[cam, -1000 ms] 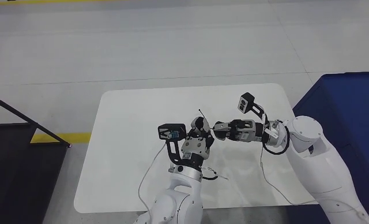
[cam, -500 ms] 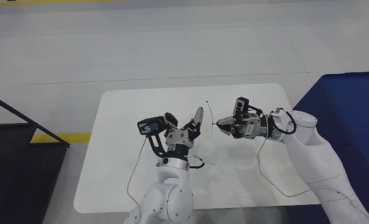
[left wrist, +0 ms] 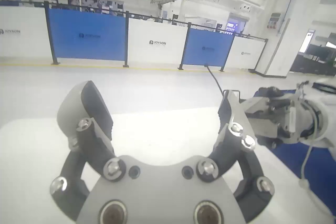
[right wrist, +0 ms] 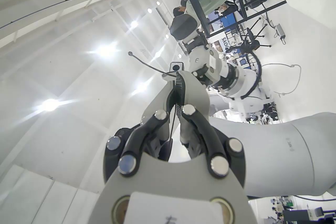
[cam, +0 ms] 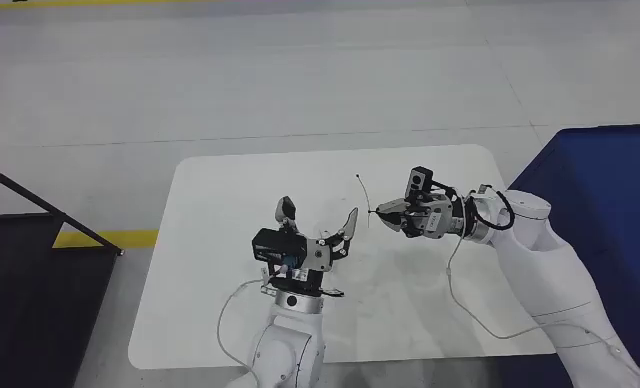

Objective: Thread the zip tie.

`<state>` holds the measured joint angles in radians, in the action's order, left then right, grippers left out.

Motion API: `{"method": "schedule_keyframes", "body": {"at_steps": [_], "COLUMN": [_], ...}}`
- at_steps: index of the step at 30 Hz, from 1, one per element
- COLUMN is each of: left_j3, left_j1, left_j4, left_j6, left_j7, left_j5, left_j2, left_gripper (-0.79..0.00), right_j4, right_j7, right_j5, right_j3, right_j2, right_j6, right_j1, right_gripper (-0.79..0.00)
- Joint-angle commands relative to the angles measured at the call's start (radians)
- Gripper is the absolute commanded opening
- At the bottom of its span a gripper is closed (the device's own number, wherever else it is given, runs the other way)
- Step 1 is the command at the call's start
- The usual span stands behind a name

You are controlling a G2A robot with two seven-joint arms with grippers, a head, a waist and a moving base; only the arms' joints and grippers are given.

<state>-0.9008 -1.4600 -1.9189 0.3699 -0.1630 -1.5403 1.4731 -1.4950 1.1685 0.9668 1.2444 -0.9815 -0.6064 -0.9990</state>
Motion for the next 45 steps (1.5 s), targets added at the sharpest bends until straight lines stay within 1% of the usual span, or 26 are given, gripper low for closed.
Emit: {"method": "schedule_keyframes", "body": {"at_steps": [1,4,6,9,10,11,13,14,15,17,18,22,23,24,25,28,32,33,39,42,45], "left_j3": [0.014,0.031,0.027,0.030,0.030,0.032,0.037,0.046,0.057,0.068,0.071,0.078,0.079,0.081,0.081,0.083,0.083,0.082,0.074,0.073,0.073], "left_j1": [0.001,-0.002,-0.005,-0.010,-0.012,-0.013,-0.008,-0.003,-0.001,0.009,0.013,0.024,0.025,0.026,0.027,0.031,0.032,0.032,0.026,0.024,0.022], "left_j4": [0.028,0.029,0.026,0.023,0.020,0.018,0.026,0.032,0.037,0.044,0.048,0.061,0.063,0.065,0.066,0.071,0.075,0.077,0.080,0.082,0.084], "left_j6": [0.005,-0.024,-0.033,-0.057,-0.058,-0.057,-0.039,-0.032,-0.034,-0.032,-0.031,-0.027,-0.027,-0.028,-0.029,-0.034,-0.041,-0.043,-0.049,-0.056,-0.064], "left_j7": [-0.014,0.001,0.004,0.013,0.016,0.016,0.020,0.014,0.019,0.025,0.026,0.029,0.030,0.034,0.036,0.043,0.050,0.051,0.052,0.050,0.048], "left_j5": [-0.047,-0.035,-0.036,-0.045,-0.045,-0.046,-0.064,-0.076,-0.069,-0.063,-0.064,-0.080,-0.082,-0.084,-0.087,-0.094,-0.104,-0.107,-0.112,-0.128,-0.145], "left_j2": [0.002,0.004,0.004,0.004,0.004,0.005,0.008,0.010,0.013,0.017,0.019,0.024,0.025,0.026,0.027,0.029,0.031,0.032,0.033,0.034,0.034], "left_gripper": [0.000,-0.006,-0.018,-0.009,-0.003,-0.025,-0.031,-0.046,-0.083,-0.129,-0.175,-0.268,-0.299,-0.351,-0.379,-0.416,-0.431,-0.456,-0.477,-0.505,-0.557], "right_j4": [0.000,0.000,0.000,0.000,0.000,0.000,0.000,0.000,0.000,0.000,0.000,0.000,0.000,0.000,0.000,0.000,0.000,0.000,0.000,0.000,0.000], "right_j7": [0.000,0.000,0.000,0.000,0.000,0.000,0.000,0.000,0.000,0.000,0.000,0.000,0.000,0.000,0.000,0.000,0.000,0.000,0.000,0.000,0.000], "right_j5": [0.000,0.000,0.000,0.000,0.000,0.000,0.000,0.000,0.000,0.000,0.000,0.000,0.000,0.000,0.000,0.000,0.000,0.000,0.000,0.000,0.000], "right_j3": [0.000,0.000,0.000,0.000,0.000,0.000,0.000,0.000,0.000,0.000,0.000,0.000,0.000,0.000,0.000,0.000,0.000,0.000,0.000,0.000,0.000], "right_j2": [0.000,0.000,0.000,0.000,0.000,0.000,0.000,0.000,0.000,0.000,0.000,0.000,0.000,0.000,0.000,0.000,0.000,0.000,0.000,0.000,0.000], "right_j6": [0.000,0.000,0.000,0.000,0.000,0.000,0.000,0.000,0.000,0.000,0.000,0.000,0.000,0.000,0.000,0.000,0.000,0.000,0.000,0.000,0.000], "right_j1": [0.000,0.000,0.000,0.000,0.000,0.000,0.000,0.000,0.000,0.000,0.000,0.000,0.000,0.000,0.000,0.000,0.000,0.000,0.000,0.000,0.000], "right_gripper": [-0.785,-0.785,-0.785,-0.785,-0.785,-0.785,-0.785,-0.785,-0.785,-0.785,-0.785,-0.785,-0.785,-0.785,-0.785,-0.785,-0.785,-0.785,-0.785,-0.785,-0.785]}}
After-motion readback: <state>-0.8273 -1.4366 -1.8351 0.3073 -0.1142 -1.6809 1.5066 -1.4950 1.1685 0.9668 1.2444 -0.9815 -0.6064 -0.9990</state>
